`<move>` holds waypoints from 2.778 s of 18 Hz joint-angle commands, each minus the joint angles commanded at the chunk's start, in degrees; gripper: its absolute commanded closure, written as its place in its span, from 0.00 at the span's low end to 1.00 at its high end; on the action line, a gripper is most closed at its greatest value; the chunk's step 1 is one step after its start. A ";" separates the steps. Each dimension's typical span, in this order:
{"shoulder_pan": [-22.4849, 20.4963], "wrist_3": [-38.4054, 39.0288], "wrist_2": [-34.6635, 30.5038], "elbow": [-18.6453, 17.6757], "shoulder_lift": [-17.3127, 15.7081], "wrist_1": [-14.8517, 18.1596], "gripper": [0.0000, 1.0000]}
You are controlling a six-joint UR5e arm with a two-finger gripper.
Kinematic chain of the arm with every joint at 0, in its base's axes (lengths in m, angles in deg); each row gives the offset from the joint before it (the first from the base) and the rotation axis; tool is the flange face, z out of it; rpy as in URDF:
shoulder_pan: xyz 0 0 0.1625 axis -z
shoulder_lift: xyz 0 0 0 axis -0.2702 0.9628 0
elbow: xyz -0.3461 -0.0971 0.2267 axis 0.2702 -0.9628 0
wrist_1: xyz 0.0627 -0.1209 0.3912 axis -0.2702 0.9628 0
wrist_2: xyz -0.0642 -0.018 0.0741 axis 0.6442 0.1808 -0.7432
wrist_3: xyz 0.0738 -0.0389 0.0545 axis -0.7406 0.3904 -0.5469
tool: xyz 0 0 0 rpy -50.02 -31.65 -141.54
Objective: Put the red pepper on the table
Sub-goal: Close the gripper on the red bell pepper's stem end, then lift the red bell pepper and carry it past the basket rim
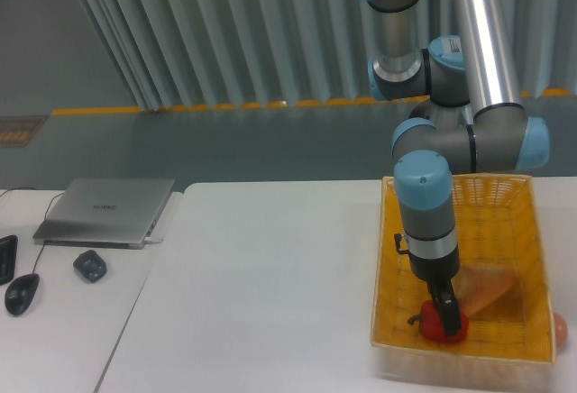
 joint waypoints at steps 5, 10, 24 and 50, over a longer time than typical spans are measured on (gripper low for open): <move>0.00 0.26 -0.09 0.00 0.44 -0.17 0.00; 0.00 0.35 -0.09 0.17 0.70 -0.09 0.00; -0.61 2.46 -0.26 0.44 -2.89 2.45 0.61; -16.86 -17.38 -0.18 2.37 -9.14 10.81 0.64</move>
